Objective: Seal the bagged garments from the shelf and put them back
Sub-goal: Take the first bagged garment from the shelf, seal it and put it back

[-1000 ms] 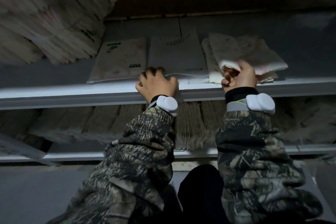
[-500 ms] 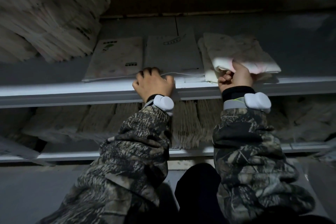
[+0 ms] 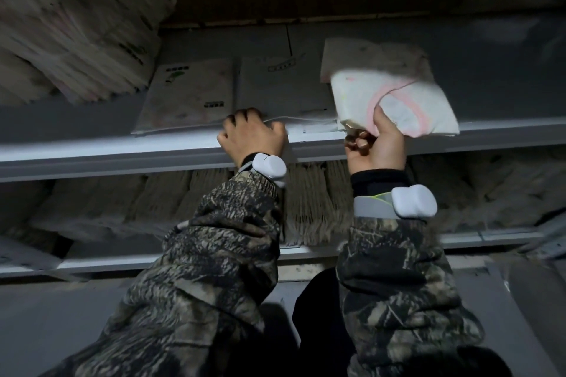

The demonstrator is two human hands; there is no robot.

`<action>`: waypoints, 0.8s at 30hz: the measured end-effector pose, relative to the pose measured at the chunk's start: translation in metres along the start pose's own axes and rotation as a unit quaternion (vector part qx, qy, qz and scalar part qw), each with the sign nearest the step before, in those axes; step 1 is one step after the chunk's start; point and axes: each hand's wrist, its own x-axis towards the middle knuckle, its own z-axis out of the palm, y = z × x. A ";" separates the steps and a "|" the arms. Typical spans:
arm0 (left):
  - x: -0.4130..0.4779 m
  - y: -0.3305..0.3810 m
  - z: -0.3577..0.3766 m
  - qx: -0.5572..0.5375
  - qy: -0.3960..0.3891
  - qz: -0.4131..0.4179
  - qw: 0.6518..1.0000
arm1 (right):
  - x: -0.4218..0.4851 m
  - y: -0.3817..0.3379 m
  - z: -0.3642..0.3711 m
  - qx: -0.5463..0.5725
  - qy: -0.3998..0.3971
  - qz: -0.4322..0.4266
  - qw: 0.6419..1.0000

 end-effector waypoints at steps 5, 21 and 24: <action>0.000 -0.002 -0.001 0.000 -0.002 0.009 1.000 | -0.006 0.013 -0.008 -0.071 0.055 0.024 0.996; 0.000 -0.001 0.001 -0.009 0.006 0.005 1.000 | 0.014 0.015 -0.031 -0.144 0.161 -0.030 0.976; 0.000 -0.002 0.001 -0.008 0.005 0.009 1.000 | 0.010 0.015 -0.028 -0.152 0.165 -0.035 0.974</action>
